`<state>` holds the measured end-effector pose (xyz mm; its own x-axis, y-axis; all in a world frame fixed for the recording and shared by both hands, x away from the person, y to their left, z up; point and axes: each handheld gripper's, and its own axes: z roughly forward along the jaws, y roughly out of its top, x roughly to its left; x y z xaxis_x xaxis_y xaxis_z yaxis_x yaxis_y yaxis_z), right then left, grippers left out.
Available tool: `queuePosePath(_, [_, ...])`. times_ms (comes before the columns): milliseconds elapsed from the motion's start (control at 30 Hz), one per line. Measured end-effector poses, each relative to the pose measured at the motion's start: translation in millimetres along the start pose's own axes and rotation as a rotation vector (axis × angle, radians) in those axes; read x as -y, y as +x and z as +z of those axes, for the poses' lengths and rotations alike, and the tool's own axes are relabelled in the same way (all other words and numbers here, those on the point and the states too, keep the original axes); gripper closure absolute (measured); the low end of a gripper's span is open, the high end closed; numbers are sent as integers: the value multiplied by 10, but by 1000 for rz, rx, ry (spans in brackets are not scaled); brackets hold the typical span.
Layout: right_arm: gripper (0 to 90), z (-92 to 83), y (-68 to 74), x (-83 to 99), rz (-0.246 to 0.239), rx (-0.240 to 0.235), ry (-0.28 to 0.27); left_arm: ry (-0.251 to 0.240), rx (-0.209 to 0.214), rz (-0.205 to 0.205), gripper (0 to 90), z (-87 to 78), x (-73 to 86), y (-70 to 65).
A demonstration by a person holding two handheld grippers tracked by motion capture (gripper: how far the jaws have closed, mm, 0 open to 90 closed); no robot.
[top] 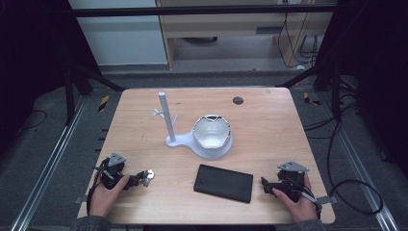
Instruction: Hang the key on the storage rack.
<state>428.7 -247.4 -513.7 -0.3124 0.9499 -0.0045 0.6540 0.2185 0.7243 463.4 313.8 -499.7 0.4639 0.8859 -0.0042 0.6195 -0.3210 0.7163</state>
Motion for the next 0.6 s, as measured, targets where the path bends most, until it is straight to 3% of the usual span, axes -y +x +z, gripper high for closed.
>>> queuePosePath(100, [4, -1, 1, 1, 0, -1, 0, -30, -4, 4, 57, -100, -55, 14])
queuePosePath(200, [4, -3, 1, 4, -2, -1, -1, -55, 18, -30, 60, -233, -143, 29])
queuePosePath(267, [4, -3, 1, 4, -2, -1, 0, -42, 27, -16, 67, -320, -232, -6])
queuePosePath(433, [4, -7, 7, 5, 2, 0, 0, 80, 62, 84, 67, -423, -447, -209])
queuePosePath(600, [4, -7, 7, 7, 1, -1, -1, 198, 108, 153, 82, -357, -513, -363])
